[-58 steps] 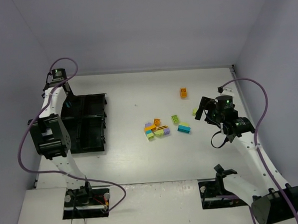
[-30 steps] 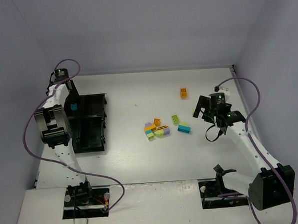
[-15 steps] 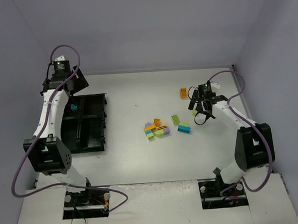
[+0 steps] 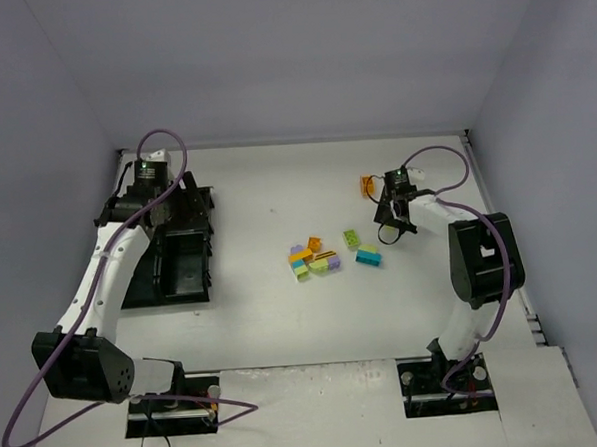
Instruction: Sort the legos into containers by color
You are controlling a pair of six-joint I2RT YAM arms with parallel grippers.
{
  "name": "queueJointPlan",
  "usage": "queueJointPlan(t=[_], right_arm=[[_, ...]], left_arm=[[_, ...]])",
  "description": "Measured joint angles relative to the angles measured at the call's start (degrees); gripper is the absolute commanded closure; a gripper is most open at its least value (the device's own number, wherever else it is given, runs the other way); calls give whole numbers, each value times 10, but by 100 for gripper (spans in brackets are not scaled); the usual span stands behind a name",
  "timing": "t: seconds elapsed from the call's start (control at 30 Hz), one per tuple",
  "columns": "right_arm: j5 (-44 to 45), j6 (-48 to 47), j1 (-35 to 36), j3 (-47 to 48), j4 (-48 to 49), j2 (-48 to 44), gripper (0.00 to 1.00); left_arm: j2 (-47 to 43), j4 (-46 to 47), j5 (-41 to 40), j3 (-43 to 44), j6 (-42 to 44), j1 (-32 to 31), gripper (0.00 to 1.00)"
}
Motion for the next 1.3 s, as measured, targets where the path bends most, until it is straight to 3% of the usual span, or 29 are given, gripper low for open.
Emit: queueJointPlan(t=[0.13, 0.27, 0.47, 0.87, 1.1, 1.3], right_arm=[[-3, -12, 0, 2, 26, 10, 69], [-15, -25, 0, 2, 43, 13, 100], [-65, -49, 3, -10, 63, -12, 100], [-357, -106, 20, -17, 92, -220, 100], [-509, -109, 38, -15, 91, -242, 100], [-575, -102, 73, -3, 91, -247, 100]], left_arm=[[-30, 0, 12, -13, 3, -9, 29], [-47, 1, 30, -27, 12, -17, 29], [-51, 12, 55, -31, 37, -38, 29], [-99, 138, 132, -76, 124, -157, 29], [-112, 221, 147, -89, 215, -260, 29], [-104, 275, 158, -89, 288, -326, 29]])
